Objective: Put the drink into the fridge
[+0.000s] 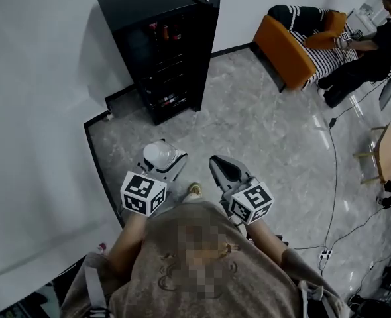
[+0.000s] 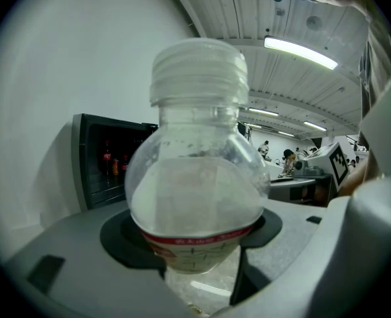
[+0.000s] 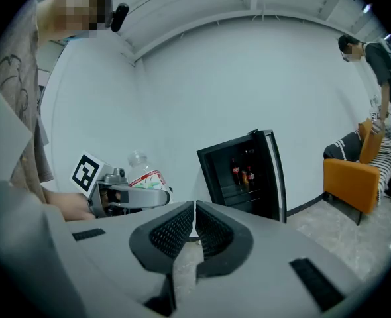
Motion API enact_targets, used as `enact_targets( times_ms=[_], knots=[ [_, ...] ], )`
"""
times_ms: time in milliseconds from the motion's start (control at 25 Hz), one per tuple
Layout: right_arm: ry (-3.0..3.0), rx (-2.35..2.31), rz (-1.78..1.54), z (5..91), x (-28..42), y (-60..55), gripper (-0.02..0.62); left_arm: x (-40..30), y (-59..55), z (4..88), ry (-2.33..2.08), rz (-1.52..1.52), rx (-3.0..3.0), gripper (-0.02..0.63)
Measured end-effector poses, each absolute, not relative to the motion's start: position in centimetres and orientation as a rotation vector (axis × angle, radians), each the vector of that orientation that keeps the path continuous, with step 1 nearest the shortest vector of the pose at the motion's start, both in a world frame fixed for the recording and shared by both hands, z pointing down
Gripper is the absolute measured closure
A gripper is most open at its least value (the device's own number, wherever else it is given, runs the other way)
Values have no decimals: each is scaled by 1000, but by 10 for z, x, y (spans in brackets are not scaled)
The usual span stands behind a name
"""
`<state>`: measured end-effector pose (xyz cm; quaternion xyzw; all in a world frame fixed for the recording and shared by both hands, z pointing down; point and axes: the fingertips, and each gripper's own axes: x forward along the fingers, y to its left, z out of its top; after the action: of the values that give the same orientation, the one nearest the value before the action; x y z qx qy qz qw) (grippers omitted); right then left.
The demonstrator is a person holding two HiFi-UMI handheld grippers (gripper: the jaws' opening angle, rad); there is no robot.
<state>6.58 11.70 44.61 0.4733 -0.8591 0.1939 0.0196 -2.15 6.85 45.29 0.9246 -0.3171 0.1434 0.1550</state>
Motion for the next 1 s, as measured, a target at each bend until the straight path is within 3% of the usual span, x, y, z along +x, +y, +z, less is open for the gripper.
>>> enact_targets(
  times_ms=[1000],
  knots=[
    [-2668,1380,614,462,96,39,569,12,-14,462,-987,362,2626,307]
  ],
)
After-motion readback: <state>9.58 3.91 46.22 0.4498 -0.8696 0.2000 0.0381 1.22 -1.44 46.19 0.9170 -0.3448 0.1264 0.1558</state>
